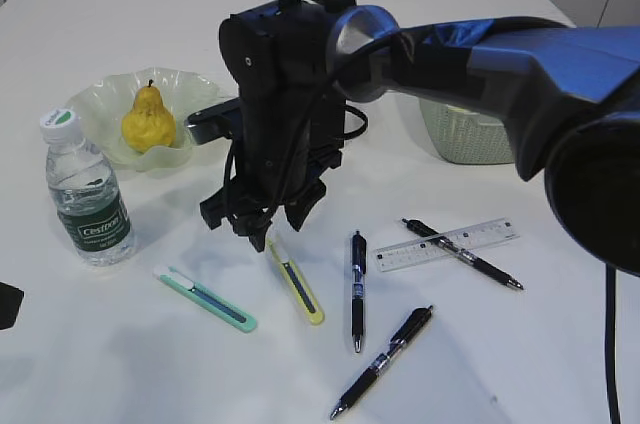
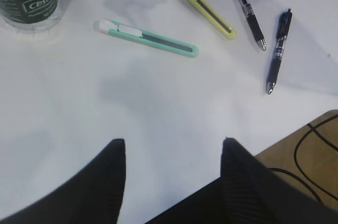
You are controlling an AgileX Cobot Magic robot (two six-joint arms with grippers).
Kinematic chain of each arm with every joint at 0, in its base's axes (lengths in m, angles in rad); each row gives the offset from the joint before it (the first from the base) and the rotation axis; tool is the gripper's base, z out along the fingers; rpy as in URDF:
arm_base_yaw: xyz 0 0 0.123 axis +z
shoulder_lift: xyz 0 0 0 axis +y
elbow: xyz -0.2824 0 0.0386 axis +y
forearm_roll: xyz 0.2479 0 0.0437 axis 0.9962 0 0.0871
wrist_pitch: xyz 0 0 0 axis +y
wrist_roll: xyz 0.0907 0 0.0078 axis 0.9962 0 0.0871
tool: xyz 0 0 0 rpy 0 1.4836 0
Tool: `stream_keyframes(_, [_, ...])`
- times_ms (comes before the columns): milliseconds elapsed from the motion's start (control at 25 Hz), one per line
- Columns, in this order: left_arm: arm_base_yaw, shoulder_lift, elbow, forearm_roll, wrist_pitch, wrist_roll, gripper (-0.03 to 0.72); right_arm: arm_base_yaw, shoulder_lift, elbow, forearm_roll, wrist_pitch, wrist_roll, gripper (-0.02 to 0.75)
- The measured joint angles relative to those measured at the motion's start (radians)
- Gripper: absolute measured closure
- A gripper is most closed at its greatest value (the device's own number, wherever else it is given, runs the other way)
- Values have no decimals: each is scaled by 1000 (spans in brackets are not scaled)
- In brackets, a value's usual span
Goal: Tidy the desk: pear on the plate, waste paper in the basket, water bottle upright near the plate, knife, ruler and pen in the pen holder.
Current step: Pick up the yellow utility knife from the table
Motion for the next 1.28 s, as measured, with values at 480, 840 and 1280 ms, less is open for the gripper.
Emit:
stream_keyframes(480, [0,0,0,-4,0,0,285,0,12,-10,-20,0,37,312])
stream_keyframes(840, [0,0,0,-4,0,0,286,0,65,-62,0,-2,48,314])
stream_keyframes(1280, [0,0,0,-4,0,0,286,0,88,-67,0,-2,69,313])
